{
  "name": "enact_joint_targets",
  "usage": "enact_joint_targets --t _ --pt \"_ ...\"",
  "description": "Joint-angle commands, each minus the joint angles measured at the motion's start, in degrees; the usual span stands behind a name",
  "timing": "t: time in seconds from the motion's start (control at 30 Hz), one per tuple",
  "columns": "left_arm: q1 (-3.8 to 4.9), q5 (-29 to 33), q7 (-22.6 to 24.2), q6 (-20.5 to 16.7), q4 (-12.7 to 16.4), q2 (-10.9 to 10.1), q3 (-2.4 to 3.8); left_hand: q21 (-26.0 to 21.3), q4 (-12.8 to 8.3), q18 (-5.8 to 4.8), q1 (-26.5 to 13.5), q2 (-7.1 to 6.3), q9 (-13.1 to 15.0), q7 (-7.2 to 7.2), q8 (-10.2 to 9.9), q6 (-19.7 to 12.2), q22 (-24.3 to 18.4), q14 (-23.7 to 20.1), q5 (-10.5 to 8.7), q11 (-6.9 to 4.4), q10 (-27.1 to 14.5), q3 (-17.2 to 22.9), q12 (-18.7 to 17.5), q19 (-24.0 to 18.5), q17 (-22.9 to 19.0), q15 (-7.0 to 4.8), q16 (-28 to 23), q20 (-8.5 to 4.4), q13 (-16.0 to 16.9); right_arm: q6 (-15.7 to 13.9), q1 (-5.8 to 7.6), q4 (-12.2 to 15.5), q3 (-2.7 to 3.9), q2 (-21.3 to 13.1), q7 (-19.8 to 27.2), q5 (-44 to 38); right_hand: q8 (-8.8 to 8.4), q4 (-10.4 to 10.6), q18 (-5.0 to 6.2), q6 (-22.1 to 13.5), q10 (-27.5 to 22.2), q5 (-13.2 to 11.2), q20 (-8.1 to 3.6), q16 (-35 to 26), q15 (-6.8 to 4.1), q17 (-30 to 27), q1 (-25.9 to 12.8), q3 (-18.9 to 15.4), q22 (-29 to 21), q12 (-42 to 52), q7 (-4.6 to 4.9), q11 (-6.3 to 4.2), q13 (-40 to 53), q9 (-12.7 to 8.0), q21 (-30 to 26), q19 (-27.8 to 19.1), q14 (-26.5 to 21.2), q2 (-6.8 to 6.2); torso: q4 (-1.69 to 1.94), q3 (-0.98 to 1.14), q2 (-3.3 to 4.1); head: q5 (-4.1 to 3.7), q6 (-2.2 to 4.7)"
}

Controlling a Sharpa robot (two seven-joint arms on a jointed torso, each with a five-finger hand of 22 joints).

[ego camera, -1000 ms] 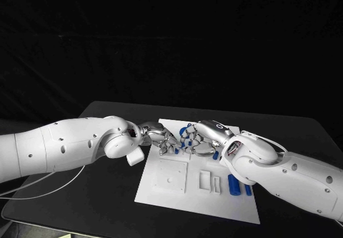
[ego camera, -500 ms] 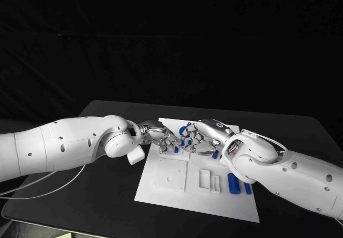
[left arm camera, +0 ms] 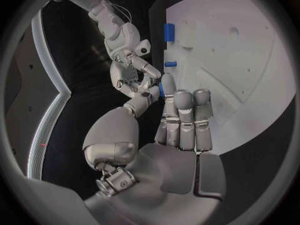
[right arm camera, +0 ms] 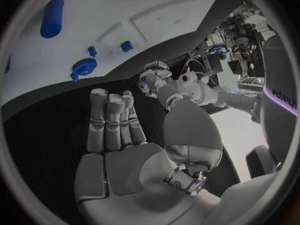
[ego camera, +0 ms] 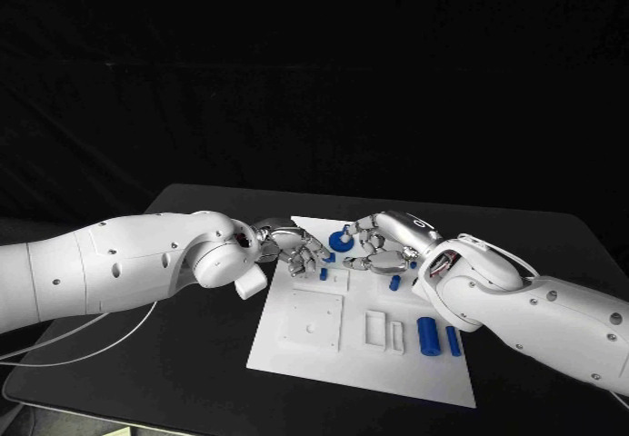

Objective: Assemble the parts on the task board

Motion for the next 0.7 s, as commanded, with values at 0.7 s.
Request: enact_joint_targets --t 0.7 --pt "3.2 -23.77 -15.56 7.0 -5.95 4.1 0.18 2.18 -0.38 -0.75 -3.25 -0.69 6.78 -4.71 0.95 7.17 1.91 2.73 8.51 -2.05 2.76 1.03 5.91 2.05 0.63 -2.67 4.98 -6.77 3.16 -1.31 6.54 -12.68 4.83 -4.92 4.71 26.03 2.14 0.53 1.23 -2.36 -7.0 0.96 8.65 -21.97 4.44 -14.8 0.38 2.59 -9.22 -14.08 2.48 2.88 -22.52 1.24 -18.86 -12.77 -8.14 1.33 0.05 0.14 0.05 0.13 -0.75"
